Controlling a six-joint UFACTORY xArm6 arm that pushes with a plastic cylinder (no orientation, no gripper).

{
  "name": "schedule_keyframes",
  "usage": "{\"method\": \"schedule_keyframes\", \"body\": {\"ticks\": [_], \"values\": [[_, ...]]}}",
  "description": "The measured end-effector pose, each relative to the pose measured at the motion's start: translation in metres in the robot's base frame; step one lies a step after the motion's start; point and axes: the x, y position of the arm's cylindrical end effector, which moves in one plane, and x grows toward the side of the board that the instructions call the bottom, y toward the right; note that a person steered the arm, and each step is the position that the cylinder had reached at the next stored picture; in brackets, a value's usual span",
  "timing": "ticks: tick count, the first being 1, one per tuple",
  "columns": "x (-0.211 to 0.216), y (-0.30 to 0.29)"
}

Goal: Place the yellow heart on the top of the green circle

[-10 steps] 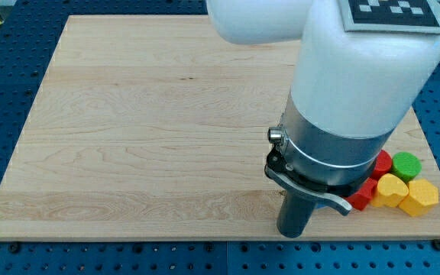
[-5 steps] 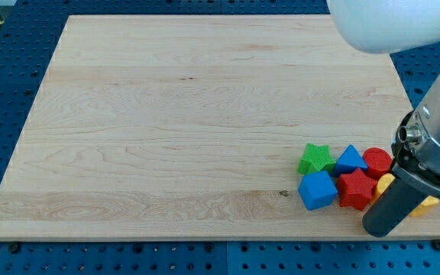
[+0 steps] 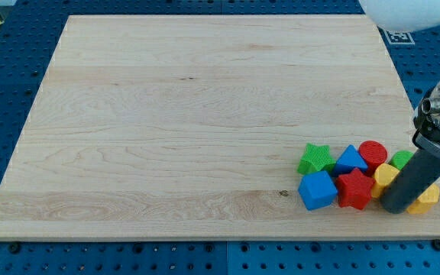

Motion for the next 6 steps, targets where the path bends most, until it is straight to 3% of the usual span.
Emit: {"method": "schedule_keyframes", "body": {"ticks": [6], "values": [[-0.017,-0.008]]}}
